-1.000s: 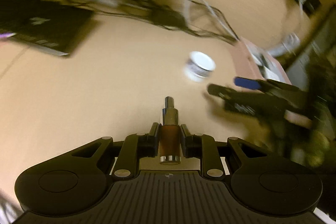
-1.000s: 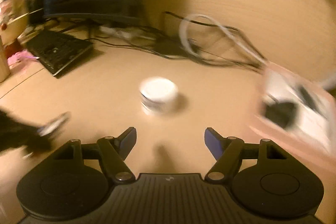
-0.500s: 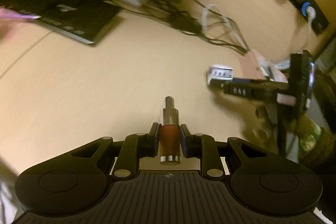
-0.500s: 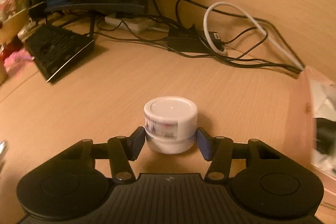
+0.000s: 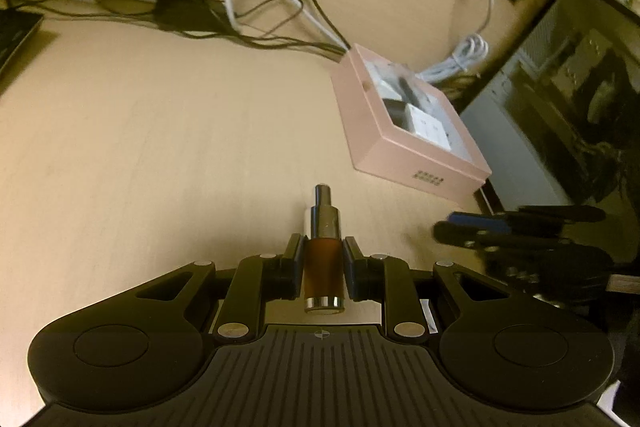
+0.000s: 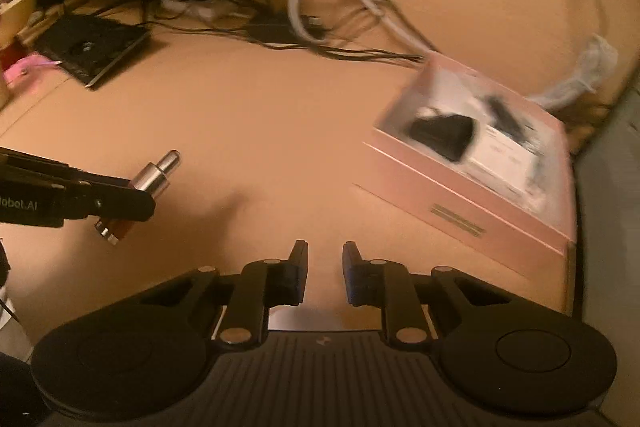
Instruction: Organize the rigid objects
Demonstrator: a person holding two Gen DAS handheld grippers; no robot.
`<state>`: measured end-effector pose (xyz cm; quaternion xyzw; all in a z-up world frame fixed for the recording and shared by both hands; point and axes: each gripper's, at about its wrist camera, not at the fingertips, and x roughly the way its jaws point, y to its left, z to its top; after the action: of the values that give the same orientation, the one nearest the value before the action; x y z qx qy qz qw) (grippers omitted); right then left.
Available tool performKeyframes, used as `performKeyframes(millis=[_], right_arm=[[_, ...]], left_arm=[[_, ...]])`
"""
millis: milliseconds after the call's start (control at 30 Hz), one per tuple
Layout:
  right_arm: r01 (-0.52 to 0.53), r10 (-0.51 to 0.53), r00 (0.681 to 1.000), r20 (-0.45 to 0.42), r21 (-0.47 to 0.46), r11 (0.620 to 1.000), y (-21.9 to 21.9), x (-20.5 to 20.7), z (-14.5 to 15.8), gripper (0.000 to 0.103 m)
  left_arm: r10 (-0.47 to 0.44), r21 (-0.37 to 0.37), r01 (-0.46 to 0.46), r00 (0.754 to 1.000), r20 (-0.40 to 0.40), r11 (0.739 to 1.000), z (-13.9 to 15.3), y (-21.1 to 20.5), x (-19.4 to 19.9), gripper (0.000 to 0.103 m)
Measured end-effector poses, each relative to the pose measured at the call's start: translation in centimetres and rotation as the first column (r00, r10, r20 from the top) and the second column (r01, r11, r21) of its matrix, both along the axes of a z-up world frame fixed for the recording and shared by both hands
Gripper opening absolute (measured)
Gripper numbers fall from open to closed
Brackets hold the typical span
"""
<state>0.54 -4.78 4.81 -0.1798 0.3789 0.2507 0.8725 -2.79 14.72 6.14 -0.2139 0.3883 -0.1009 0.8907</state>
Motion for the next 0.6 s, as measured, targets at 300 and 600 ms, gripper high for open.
performKeyframes(millis=[300, 600], right_arm=[[0.069, -0.068, 0.998, -0.012, 0.137, 0.988, -7.8, -3.0, 0.8, 0.074], [0.045, -0.034, 0.993, -0.116, 0.101, 0.994, -6.6, -4.5, -3.0, 0.074]], left_arm=[[-0.008, 0.025, 0.009, 0.999, -0.041, 1.0, -0.6, -0.5, 1.0, 0.024], [-0.084, 0.086, 0.089, 0.995, -0.062, 0.992, -0.6, -2.6, 1.3, 0.024]])
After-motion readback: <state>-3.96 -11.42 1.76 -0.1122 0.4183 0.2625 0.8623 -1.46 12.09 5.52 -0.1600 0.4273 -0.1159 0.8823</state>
